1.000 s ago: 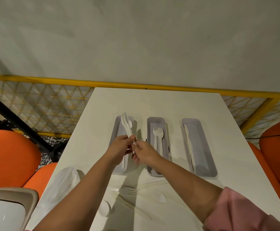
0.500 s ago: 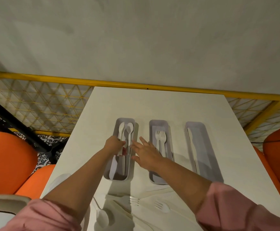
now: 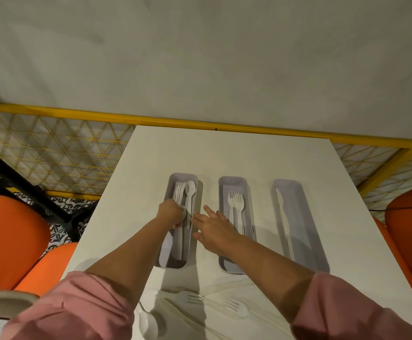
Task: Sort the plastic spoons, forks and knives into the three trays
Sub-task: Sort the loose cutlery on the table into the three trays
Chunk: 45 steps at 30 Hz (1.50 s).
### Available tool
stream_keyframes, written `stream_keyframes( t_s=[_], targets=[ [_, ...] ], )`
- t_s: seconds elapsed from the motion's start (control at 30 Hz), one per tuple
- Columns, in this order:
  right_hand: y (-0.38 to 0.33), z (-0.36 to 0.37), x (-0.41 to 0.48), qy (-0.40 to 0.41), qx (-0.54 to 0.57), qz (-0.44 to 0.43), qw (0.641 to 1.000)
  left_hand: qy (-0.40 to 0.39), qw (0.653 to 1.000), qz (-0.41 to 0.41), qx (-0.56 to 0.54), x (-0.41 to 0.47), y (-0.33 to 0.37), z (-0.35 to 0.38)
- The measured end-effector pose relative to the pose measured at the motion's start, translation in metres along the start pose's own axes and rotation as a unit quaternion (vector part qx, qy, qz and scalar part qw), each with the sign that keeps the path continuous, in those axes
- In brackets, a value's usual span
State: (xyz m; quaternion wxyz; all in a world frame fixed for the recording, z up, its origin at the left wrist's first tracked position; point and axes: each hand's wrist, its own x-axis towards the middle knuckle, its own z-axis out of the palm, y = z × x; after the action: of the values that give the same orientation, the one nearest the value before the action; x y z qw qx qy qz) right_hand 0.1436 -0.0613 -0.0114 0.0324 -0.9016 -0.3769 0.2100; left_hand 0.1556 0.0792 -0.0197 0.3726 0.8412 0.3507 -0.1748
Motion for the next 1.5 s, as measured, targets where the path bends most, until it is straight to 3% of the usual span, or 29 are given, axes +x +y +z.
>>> stream_keyframes(
  t_s=[0.2, 0.33, 0.6, 0.8, 1.03, 1.23, 1.5],
  targets=[
    [-0.003, -0.002, -0.002, -0.010, -0.001, 0.007, 1.000, 0.001, 0.996, 0.034, 0.080, -0.002, -0.003, 0.004],
    [-0.008, -0.004, -0.007, -0.026, -0.011, 0.010, 1.000, 0.014, 0.994, 0.072, 0.078, -0.008, -0.010, 0.007],
    [-0.017, -0.014, -0.026, 0.039, -0.002, -0.010, 0.999, 0.106, 0.961, 0.240, 0.089, -0.049, -0.022, 0.005],
    [-0.015, -0.007, -0.050, 0.011, 0.047, 0.024, 0.999, 0.053, 0.930, 0.353, 0.089, -0.087, -0.037, 0.015],
    [-0.015, 0.028, -0.085, -0.045, 0.078, 0.053, 0.995, -0.021, 0.922, 0.363, 0.129, -0.118, -0.076, 0.032],
    [-0.017, 0.061, -0.097, -0.065, 0.079, 0.064, 0.993, -0.074, 0.910, 0.331, 0.237, -0.127, -0.107, 0.042],
    [-0.026, 0.080, -0.105, -0.011, 0.016, 0.058, 0.998, -0.066, 0.886, 0.310, 0.340, -0.136, -0.125, 0.053]
  ],
)
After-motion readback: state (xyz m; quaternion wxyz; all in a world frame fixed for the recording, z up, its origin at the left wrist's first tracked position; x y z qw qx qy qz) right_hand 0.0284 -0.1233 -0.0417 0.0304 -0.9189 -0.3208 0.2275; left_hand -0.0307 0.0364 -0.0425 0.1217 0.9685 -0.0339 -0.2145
